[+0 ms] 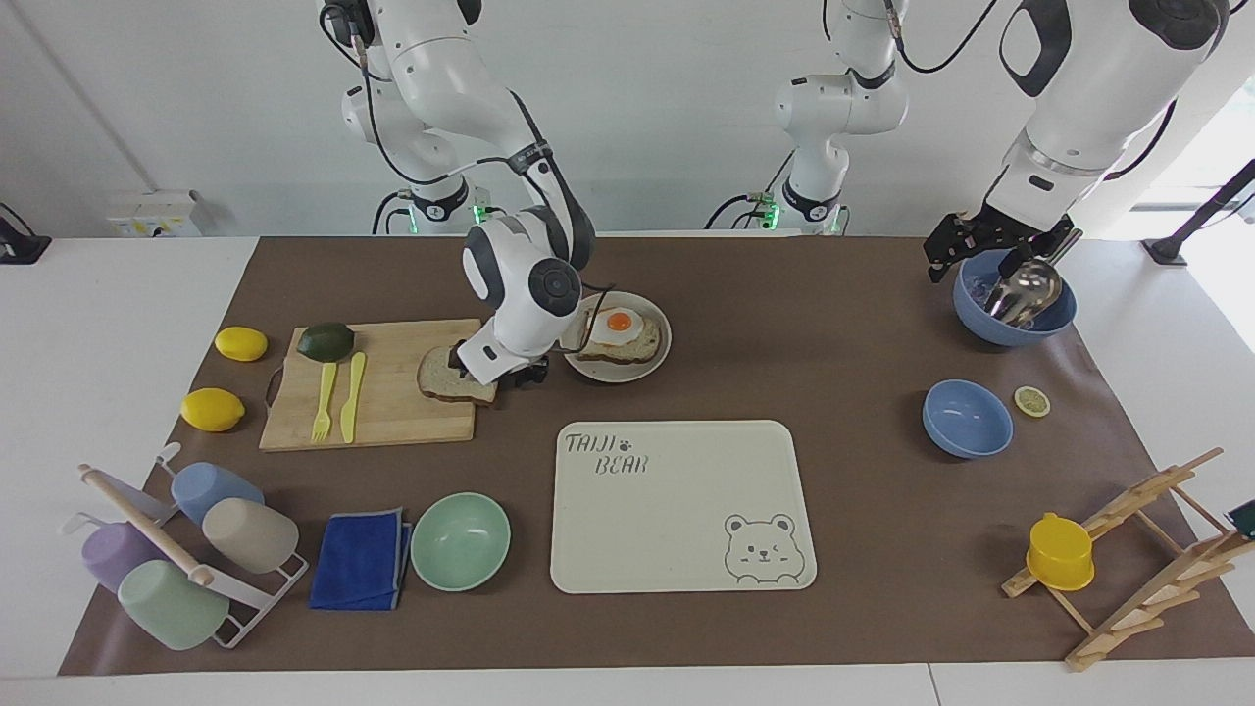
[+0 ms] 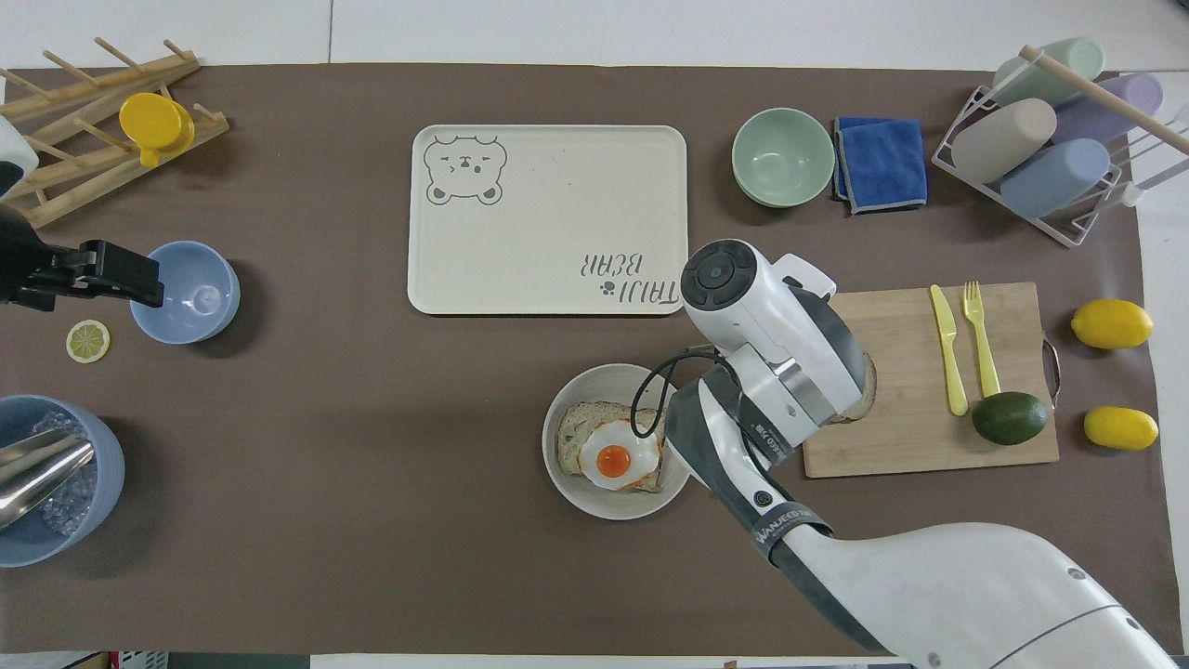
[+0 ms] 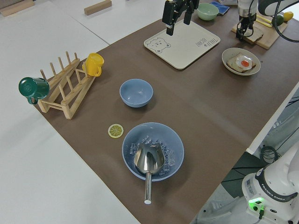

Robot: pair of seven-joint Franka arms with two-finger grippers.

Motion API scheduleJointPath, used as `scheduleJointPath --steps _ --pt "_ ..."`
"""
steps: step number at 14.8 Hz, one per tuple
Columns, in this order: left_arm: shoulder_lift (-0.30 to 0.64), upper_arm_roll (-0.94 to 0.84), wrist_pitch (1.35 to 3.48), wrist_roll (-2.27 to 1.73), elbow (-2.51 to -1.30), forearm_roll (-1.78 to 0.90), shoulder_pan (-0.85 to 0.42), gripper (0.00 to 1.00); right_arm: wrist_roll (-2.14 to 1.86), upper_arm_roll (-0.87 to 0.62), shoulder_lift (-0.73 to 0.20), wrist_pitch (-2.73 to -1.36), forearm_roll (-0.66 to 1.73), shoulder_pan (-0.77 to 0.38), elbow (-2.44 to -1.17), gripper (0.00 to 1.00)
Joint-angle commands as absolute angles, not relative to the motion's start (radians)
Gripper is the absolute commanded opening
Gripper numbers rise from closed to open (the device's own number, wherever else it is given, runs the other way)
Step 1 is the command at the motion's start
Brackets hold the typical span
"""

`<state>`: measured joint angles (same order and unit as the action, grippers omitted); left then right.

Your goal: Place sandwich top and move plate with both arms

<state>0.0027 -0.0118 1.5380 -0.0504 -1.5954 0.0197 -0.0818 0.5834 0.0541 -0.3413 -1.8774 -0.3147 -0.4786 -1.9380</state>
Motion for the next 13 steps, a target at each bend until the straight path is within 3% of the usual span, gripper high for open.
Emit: scheduleJointPath --steps 1,3,4,8,9,13 --pt "-0.023 -0.023 1.536 -0.041 -1.624 0.028 -0.066 1.0 0.577 0.052 -0.307 -1.894 -0.363 -0.483 -1.994 1.0" --pt "-0.025 -0.021 1.536 -0.041 -1.624 0.028 -0.066 1.0 0.563 0.052 -0.307 -1.888 -0.365 -0.48 -2.0 0.95" --pt "-0.025 -0.021 1.536 -0.041 -1.624 0.028 -0.066 1.0 0.528 0.052 -0.307 -1.881 -0.365 -0.476 -2.0 0.74" --pt "-0.025 -0.021 1.536 -0.041 -1.624 0.028 -0.066 1.0 0.479 0.052 -0.31 -1.864 -0.365 -0.48 -1.977 0.08" --pt "-0.023 -0.021 1.537 -0.041 -1.624 0.028 -0.066 1.0 0.456 0.051 -0.311 -1.847 -0.364 -0.479 -1.959 0.0" --pt "-0.025 -0.021 1.536 -0.041 -1.624 0.028 -0.066 1.0 0.42 0.046 -0.318 -1.767 -0.353 -0.512 -1.872 0.0"
